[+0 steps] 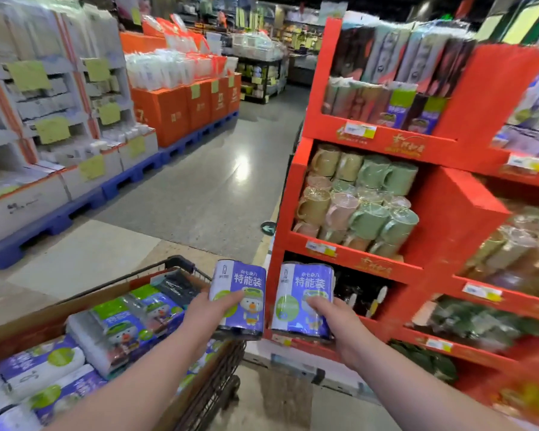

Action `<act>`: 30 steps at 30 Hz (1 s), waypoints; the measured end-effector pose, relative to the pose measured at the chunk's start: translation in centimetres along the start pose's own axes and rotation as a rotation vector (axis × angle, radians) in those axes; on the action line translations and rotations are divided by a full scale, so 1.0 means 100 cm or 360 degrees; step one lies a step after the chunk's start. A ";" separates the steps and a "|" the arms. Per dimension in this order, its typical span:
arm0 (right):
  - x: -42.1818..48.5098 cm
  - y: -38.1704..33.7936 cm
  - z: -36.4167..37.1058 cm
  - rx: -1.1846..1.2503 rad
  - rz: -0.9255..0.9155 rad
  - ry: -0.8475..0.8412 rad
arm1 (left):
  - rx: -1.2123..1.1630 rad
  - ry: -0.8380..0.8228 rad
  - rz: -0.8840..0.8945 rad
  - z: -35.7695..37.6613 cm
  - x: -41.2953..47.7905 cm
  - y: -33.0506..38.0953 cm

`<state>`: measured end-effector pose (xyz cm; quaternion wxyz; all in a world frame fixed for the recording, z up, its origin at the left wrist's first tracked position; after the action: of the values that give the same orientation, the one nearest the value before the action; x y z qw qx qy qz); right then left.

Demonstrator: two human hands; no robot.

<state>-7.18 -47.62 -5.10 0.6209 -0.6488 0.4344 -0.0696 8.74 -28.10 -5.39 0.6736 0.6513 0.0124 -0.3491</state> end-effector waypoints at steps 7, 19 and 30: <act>-0.030 0.035 -0.154 0.0155 -0.0034 0.0230 | 0.0130 -0.0281 0.0030 0.159 -0.033 -0.017; -0.080 0.081 -0.406 0.0373 -0.0123 0.0491 | 0.0191 -0.0685 0.0043 0.425 -0.098 -0.064; -0.097 0.103 -0.543 0.0548 -0.0054 0.0674 | 0.0241 -0.1001 -0.0024 0.578 -0.124 -0.083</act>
<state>-52.28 -80.28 2.23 0.6161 -0.5120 0.5253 -0.2869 -30.01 -72.92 2.01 0.5913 0.5597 -0.2176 -0.5383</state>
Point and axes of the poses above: each hand's wrist, its own x-axis towards the middle knuckle, its own z-axis out of the palm, y = z × x, the point moved 8 cm from there along x, towards the middle knuckle, and after that the axes turned 12 degrees about -x, right-handed, at the moved point
